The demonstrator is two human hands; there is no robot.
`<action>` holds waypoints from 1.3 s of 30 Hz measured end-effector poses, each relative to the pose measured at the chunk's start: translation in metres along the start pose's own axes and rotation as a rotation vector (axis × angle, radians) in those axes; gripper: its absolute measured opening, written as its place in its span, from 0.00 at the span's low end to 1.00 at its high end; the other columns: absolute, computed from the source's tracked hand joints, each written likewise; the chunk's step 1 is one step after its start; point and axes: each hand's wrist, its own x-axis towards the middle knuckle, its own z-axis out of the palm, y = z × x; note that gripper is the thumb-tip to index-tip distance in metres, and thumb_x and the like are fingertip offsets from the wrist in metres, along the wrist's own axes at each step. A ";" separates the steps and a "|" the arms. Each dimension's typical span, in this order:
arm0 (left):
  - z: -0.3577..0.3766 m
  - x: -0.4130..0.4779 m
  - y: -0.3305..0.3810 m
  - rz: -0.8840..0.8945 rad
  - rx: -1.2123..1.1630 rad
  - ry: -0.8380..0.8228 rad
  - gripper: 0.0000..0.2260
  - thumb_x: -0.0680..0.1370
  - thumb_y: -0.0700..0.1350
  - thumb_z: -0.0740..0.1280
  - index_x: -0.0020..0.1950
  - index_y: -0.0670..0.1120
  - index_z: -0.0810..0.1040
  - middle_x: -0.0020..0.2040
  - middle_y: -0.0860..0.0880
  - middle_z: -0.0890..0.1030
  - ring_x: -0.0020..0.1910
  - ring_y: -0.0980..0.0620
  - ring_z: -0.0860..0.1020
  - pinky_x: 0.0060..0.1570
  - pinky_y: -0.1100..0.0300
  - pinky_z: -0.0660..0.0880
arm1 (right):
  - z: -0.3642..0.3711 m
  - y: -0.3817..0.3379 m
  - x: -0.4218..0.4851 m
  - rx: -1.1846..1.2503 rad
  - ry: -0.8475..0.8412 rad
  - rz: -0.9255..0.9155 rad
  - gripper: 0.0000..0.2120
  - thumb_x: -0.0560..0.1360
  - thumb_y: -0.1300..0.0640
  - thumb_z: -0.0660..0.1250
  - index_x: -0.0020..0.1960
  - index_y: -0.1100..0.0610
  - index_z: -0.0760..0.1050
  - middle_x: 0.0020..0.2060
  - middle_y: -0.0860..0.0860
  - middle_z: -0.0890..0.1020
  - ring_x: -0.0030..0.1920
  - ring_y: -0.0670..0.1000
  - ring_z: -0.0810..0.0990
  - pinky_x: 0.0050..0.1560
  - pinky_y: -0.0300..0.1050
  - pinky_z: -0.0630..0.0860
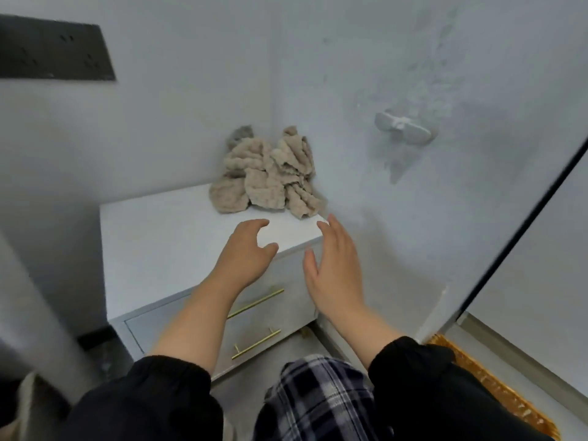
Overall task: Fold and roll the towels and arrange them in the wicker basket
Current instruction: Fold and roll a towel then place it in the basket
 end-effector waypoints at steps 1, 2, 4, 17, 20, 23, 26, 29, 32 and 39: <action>-0.007 0.002 -0.011 -0.041 -0.031 0.043 0.23 0.79 0.45 0.63 0.74 0.48 0.64 0.74 0.49 0.63 0.72 0.52 0.63 0.64 0.64 0.59 | 0.011 -0.012 0.008 0.046 -0.006 0.012 0.24 0.80 0.52 0.56 0.74 0.59 0.59 0.76 0.54 0.58 0.75 0.53 0.56 0.74 0.45 0.52; -0.008 0.003 -0.016 -0.073 -0.062 0.075 0.23 0.80 0.45 0.63 0.74 0.48 0.63 0.74 0.49 0.63 0.72 0.52 0.63 0.63 0.63 0.59 | 0.017 -0.018 0.012 0.092 -0.007 0.039 0.24 0.81 0.52 0.56 0.75 0.58 0.59 0.76 0.53 0.58 0.75 0.52 0.55 0.74 0.45 0.52; -0.014 0.009 -0.032 -0.129 -0.108 0.125 0.23 0.80 0.46 0.62 0.75 0.47 0.62 0.75 0.49 0.62 0.72 0.51 0.62 0.66 0.62 0.59 | 0.036 -0.033 0.022 0.172 -0.012 0.086 0.24 0.81 0.52 0.55 0.75 0.57 0.58 0.76 0.52 0.58 0.75 0.50 0.54 0.74 0.45 0.53; -0.019 0.072 -0.118 -0.314 0.298 0.068 0.30 0.80 0.51 0.59 0.78 0.47 0.50 0.75 0.46 0.61 0.75 0.45 0.57 0.72 0.49 0.56 | 0.121 -0.035 0.068 0.161 -0.101 0.142 0.24 0.81 0.52 0.56 0.75 0.57 0.58 0.76 0.53 0.56 0.76 0.51 0.52 0.75 0.47 0.52; -0.017 0.083 -0.125 -0.314 0.332 0.058 0.30 0.80 0.51 0.59 0.78 0.47 0.50 0.75 0.46 0.61 0.75 0.45 0.55 0.72 0.49 0.53 | 0.135 -0.036 0.081 0.143 -0.099 0.108 0.25 0.81 0.53 0.56 0.75 0.59 0.57 0.76 0.55 0.56 0.76 0.52 0.52 0.75 0.48 0.51; -0.019 0.088 -0.133 -0.291 0.324 0.074 0.29 0.80 0.50 0.59 0.77 0.46 0.53 0.75 0.47 0.61 0.75 0.46 0.55 0.72 0.51 0.53 | 0.149 -0.041 0.100 0.061 -0.133 -0.093 0.24 0.80 0.55 0.57 0.74 0.61 0.59 0.76 0.57 0.57 0.76 0.55 0.53 0.75 0.49 0.49; -0.022 0.087 -0.141 -0.260 0.283 0.071 0.29 0.80 0.50 0.60 0.77 0.45 0.54 0.77 0.47 0.59 0.76 0.46 0.53 0.74 0.51 0.52 | 0.168 -0.045 0.128 -0.187 -0.200 -0.391 0.26 0.78 0.57 0.59 0.73 0.62 0.60 0.75 0.58 0.59 0.76 0.57 0.52 0.75 0.54 0.45; -0.029 0.084 -0.144 -0.241 0.178 0.068 0.28 0.80 0.48 0.61 0.78 0.45 0.54 0.77 0.47 0.57 0.77 0.48 0.53 0.73 0.55 0.51 | 0.188 -0.052 0.157 -0.402 -0.285 -0.509 0.26 0.78 0.57 0.58 0.74 0.62 0.59 0.74 0.57 0.61 0.77 0.56 0.52 0.74 0.57 0.41; -0.040 0.080 -0.144 -0.244 0.004 0.110 0.28 0.80 0.46 0.62 0.77 0.46 0.55 0.77 0.49 0.58 0.76 0.50 0.54 0.72 0.58 0.52 | 0.207 -0.060 0.178 -0.498 -0.332 -0.438 0.17 0.78 0.61 0.57 0.67 0.60 0.70 0.67 0.56 0.72 0.73 0.57 0.60 0.74 0.56 0.46; -0.058 0.073 -0.146 -0.336 -0.319 0.253 0.23 0.81 0.44 0.60 0.76 0.49 0.59 0.74 0.51 0.64 0.72 0.51 0.64 0.67 0.59 0.60 | 0.184 -0.081 0.161 0.223 -0.005 0.048 0.08 0.78 0.63 0.58 0.40 0.60 0.69 0.35 0.54 0.75 0.34 0.51 0.71 0.32 0.45 0.61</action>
